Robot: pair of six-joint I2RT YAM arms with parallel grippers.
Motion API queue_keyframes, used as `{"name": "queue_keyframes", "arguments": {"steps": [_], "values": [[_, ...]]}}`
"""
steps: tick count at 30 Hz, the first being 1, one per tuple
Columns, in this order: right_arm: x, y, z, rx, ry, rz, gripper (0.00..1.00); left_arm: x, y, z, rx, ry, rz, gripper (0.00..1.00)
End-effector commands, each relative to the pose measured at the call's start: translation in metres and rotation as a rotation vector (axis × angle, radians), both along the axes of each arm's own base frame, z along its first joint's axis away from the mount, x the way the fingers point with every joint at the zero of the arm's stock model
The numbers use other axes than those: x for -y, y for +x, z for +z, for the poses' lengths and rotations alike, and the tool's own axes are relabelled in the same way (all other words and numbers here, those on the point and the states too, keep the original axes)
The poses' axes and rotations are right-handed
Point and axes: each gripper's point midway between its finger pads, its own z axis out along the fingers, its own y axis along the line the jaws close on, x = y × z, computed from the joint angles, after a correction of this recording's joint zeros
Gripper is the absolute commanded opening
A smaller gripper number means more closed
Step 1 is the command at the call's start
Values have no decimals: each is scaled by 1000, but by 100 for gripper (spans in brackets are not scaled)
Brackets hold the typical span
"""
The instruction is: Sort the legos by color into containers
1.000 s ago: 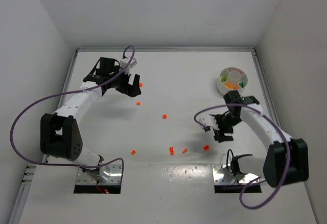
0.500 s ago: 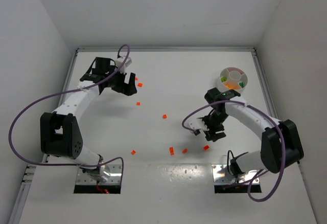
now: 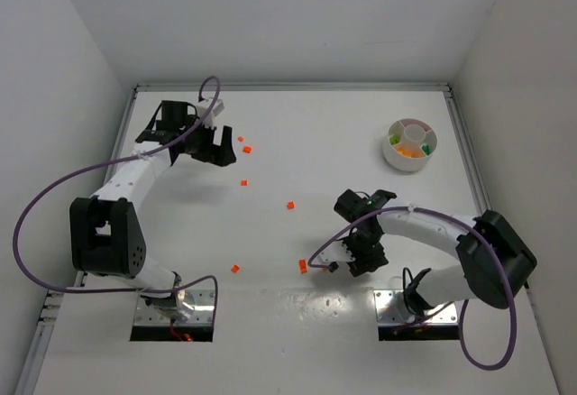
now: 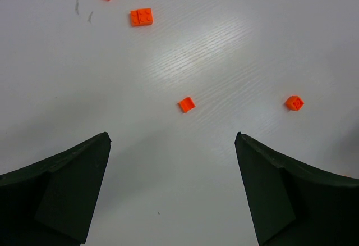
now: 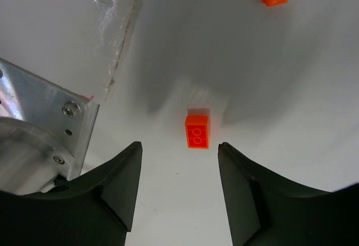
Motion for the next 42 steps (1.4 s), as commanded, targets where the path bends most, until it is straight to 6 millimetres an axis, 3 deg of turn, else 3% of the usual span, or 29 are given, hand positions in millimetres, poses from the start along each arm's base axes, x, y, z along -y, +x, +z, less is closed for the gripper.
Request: {"name": "queue_keyframes", "arguments": {"steps": [1,13,18,21,23,26,27,28,30,32,33,35,37,38,40,42], "values": [[-7,4,-8,58,-11,-61,57,-3,9,8,33,-18,16,100],[-8,14,-28,169,-48,-117,47,-7,8,1,15,-17,25,100],[4,9,-35,178,-90,-105,30,-11,7,-2,6,-17,35,100],[8,7,-32,193,-86,-106,17,-14,8,-2,6,-17,44,100],[9,8,-27,204,-73,-117,13,-13,7,-2,6,-23,37,100],[-1,21,-5,221,-35,-204,7,-13,7,-2,6,-23,37,100],[-19,32,11,238,25,-226,4,-13,10,-2,6,-23,37,100],[-21,33,20,221,33,-255,2,-11,9,-1,5,-30,31,100],[-44,48,49,219,123,-334,1,-11,13,-1,7,-30,31,100],[-54,57,60,195,143,-382,0,-11,14,3,11,-37,38,100],[-63,71,75,208,189,-427,0,-11,18,3,11,-37,38,100],[-67,86,87,225,212,-480,0,-9,20,3,5,-50,36,100],[-76,110,107,253,267,-558,0,-7,27,12,26,-57,29,100],[-82,136,128,338,323,-603,0,-7,27,9,12,-63,35,100],[-77,169,140,423,340,-739,0,-5,30,13,16,-69,29,100],[-74,205,166,533,368,-803,0,-5,33,12,10,-75,35,100]]}}
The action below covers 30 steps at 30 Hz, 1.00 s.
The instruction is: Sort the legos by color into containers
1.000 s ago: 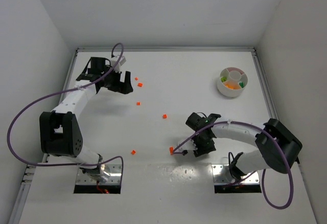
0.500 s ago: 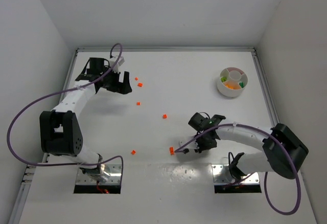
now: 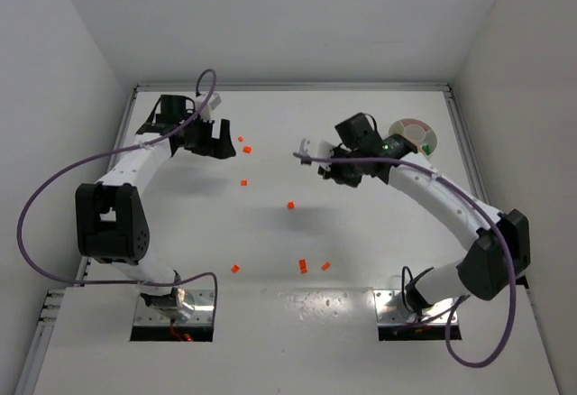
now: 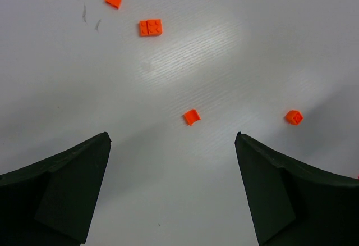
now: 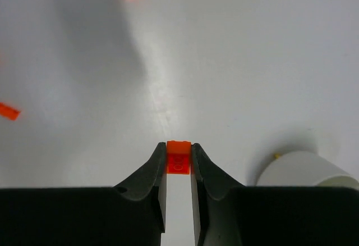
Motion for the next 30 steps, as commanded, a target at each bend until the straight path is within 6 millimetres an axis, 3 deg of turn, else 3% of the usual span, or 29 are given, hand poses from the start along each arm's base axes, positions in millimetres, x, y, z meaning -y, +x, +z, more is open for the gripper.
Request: {"name": "queue_keyframes", "arguments": {"steps": [1,2,3,4,6,7,8,9,10,11,12,13,14,17,20,24,30], "values": [[7,65,31,122,56,-209,0,3,14,18,44,-39,-6,100],[7,84,49,156,87,-246,0,3,17,18,38,-46,2,100],[14,98,53,164,90,-276,0,5,17,18,37,-55,-6,100],[31,116,56,177,99,-342,0,7,18,18,29,-68,-6,100],[44,149,61,207,111,-397,0,7,19,14,13,-73,0,100],[63,168,73,235,127,-457,0,9,20,18,22,-80,-6,100],[72,182,57,200,103,-486,0,9,20,18,22,-80,-6,100],[84,181,46,134,80,-506,0,9,20,18,22,-80,-6,100],[102,199,63,135,129,-557,0,9,20,18,22,-80,-6,100],[113,205,59,90,155,-608,0,9,20,18,22,-80,-6,100],[126,204,33,-15,138,-655,0,9,22,19,33,-80,-7,100],[134,208,32,-53,174,-682,0,9,22,19,33,-80,-7,100],[159,218,45,-39,210,-756,0,10,22,20,32,-87,-13,100],[196,222,44,-34,253,-859,0,10,21,20,28,-92,-7,100],[219,219,45,-8,260,-914,0,6,20,16,19,-92,2,100],[232,211,37,-49,278,-940,0,6,20,16,19,-92,2,100],[234,202,26,-97,282,-921,0,8,20,13,9,-98,-4,100]]}}
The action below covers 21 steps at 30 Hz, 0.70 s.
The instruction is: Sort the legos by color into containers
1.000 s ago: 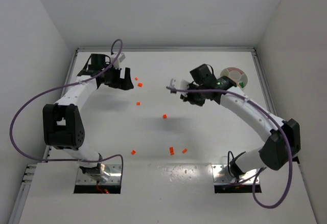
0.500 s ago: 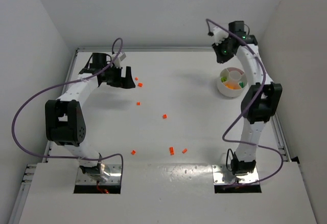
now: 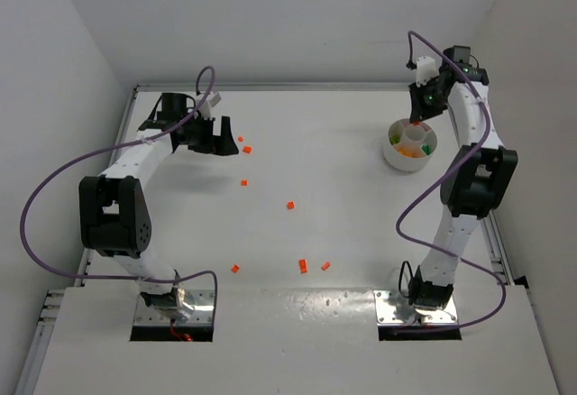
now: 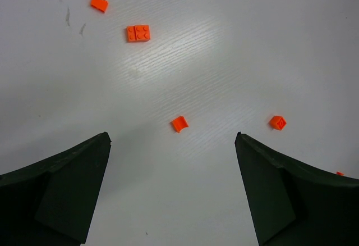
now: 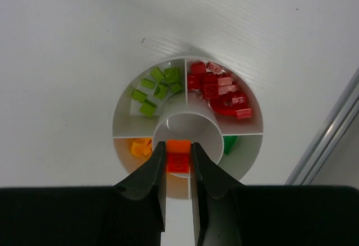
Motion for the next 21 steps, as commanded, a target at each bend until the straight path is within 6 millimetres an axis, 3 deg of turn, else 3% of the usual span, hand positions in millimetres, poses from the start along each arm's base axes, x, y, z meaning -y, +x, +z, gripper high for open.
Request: {"name": "queue_keyframes", "arguments": {"steps": [1,8,10,11,16,17,21], "values": [[-6,-9,18,25,37,19,0,-1,11,14,50,-20,-4,100],[-5,-12,8,-1,31,23,4,-1,9,10,45,-15,-10,100],[-4,-17,-1,-26,21,26,12,-1,9,10,45,-15,-10,100],[-4,-15,5,-4,17,26,15,-1,9,10,45,-15,-10,100],[3,-18,-1,-9,-22,25,32,-9,14,8,43,12,43,100],[3,-18,-1,-9,-22,25,43,-9,14,8,43,12,43,100],[-1,-21,15,25,-20,52,53,-18,19,16,63,39,115,100]]}}
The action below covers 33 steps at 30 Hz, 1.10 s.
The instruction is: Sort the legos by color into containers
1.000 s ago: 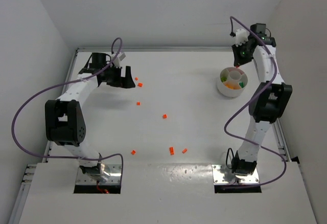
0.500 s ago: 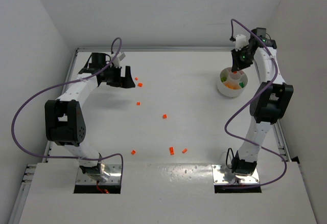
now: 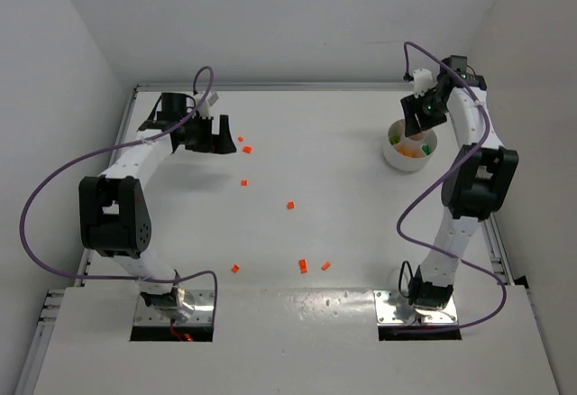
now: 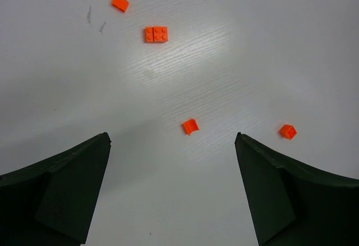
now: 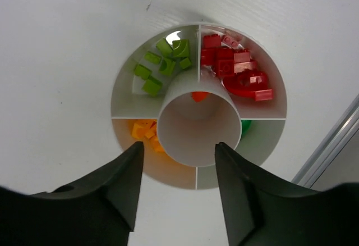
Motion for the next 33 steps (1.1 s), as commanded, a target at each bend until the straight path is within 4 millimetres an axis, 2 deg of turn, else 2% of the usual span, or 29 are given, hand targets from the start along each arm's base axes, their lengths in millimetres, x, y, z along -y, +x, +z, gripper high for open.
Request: {"name": "queue_keyframes", "arguments": {"steps": [1,2,3,4,5,6,7,8,9,10,11,12,13,14,15,16,20,21,22,24,25,26,27,28,31,33], "values": [[-10,1,43,115,-25,63,56,-16,10,20,79,26,96,100],[-13,-1,47,121,-14,84,58,-16,9,25,103,25,96,100],[-29,-8,57,135,20,135,58,-16,11,33,156,35,85,100],[-44,-12,63,142,39,187,58,-20,8,33,168,50,102,100],[-56,-20,64,138,42,250,49,-22,6,45,212,62,102,100],[-73,-36,59,95,71,306,46,-24,6,50,225,68,109,100],[-103,-50,66,103,77,392,46,-25,5,54,245,84,95,100],[-119,-69,50,51,85,440,45,-30,6,57,264,102,90,100],[-136,-82,44,30,86,495,45,-31,3,54,254,111,82,100],[-173,-104,45,21,89,600,45,-28,0,53,247,107,57,100],[-188,-131,22,-54,92,664,45,-28,-1,54,244,115,49,100],[-201,-150,13,-89,81,717,45,-30,-4,43,198,114,40,94],[-229,-176,3,-114,59,834,45,-28,-5,41,181,105,30,94],[-232,-205,-14,-161,38,907,45,-31,-6,44,178,99,35,94],[-241,-215,-21,-150,17,964,45,-29,-8,39,159,93,17,94],[-248,-241,-36,-181,-24,1058,47,-34,-8,40,159,75,22,98],[-259,-266,-50,-176,-78,1294,48,-38,-14,46,169,29,-21,100],[-259,-278,-57,-225,-88,1343,49,-40,-16,45,161,19,-20,100],[-262,-281,-58,-236,-94,1374,50,-40,-16,45,161,19,-20,100],[-265,-292,-62,-248,-97,1461,57,-41,-16,47,163,6,-23,100],[-264,-295,-73,-239,-125,1494,60,-41,-16,43,154,5,-23,100],[-269,-302,-73,-202,-142,1548,61,-39,-16,44,154,-4,-31,100],[-267,-307,-81,-202,-158,1589,60,-40,-18,44,147,-15,-31,100],[-272,-309,-81,-169,-170,1624,56,-40,-18,40,136,-17,-31,100],[-271,-314,-83,-179,-173,1636,43,-39,-20,39,126,-25,-37,100],[-263,-324,-87,-179,-174,1647,38,-39,-20,39,126,-25,-37,100]]}}
